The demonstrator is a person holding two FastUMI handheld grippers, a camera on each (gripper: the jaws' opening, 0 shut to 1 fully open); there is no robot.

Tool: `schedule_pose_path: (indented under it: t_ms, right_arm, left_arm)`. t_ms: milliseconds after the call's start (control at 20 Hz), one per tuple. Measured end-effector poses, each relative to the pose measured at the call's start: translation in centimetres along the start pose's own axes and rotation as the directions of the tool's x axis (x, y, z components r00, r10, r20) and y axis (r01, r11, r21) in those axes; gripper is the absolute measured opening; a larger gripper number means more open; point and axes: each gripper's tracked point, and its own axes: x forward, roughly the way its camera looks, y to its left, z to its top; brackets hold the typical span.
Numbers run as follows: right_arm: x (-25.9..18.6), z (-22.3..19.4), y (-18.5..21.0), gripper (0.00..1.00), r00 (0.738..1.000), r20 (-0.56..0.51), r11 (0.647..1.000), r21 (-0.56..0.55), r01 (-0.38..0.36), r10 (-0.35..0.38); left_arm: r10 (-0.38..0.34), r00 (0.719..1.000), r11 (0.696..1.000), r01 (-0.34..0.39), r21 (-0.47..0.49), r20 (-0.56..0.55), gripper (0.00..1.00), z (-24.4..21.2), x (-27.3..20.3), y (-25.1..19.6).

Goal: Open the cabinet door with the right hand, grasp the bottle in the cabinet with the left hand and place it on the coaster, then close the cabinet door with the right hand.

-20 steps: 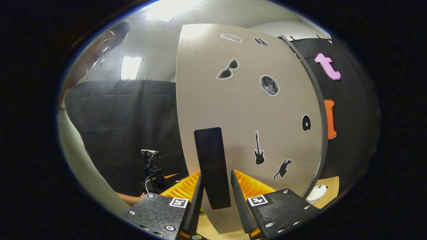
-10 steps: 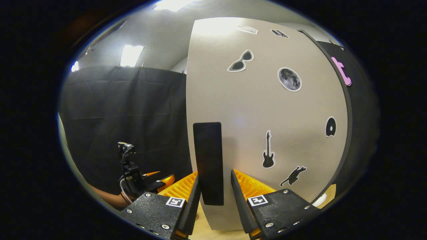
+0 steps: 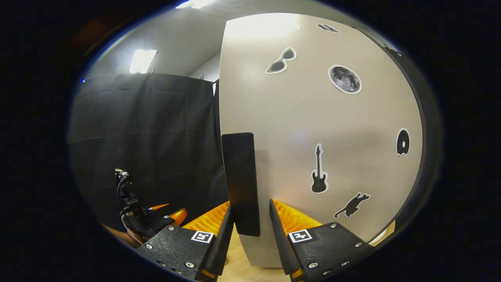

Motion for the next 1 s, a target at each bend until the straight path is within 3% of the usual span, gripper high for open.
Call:
schedule_pose_path:
  t_ms: [400, 600, 1000]
  right_arm:
    - [1.4, 0.0, -0.5, 0.54, 0.992, 0.007, 0.991, -0.044, 0.129, -0.129]
    - [2.0, -0.2, -0.4, 0.57, 0.984, 0.011, 0.981, -0.078, 0.177, -0.177]
    - [2.0, 0.3, -0.6, 0.76, 0.973, 0.034, 0.967, -0.109, 0.229, -0.227]
  left_arm:
    - [-0.037, 0.999, 0.999, 0.037, 0.012, 0.020, 0.91, 1.2, 1.2, 0.0]
    - [-0.066, 0.998, 0.997, 0.066, -0.029, 0.005, 0.92, 2.5, 1.4, -0.2]
    - [-0.167, 0.984, 0.983, 0.171, -0.063, 0.068, 0.92, 9.8, 0.6, -2.4]
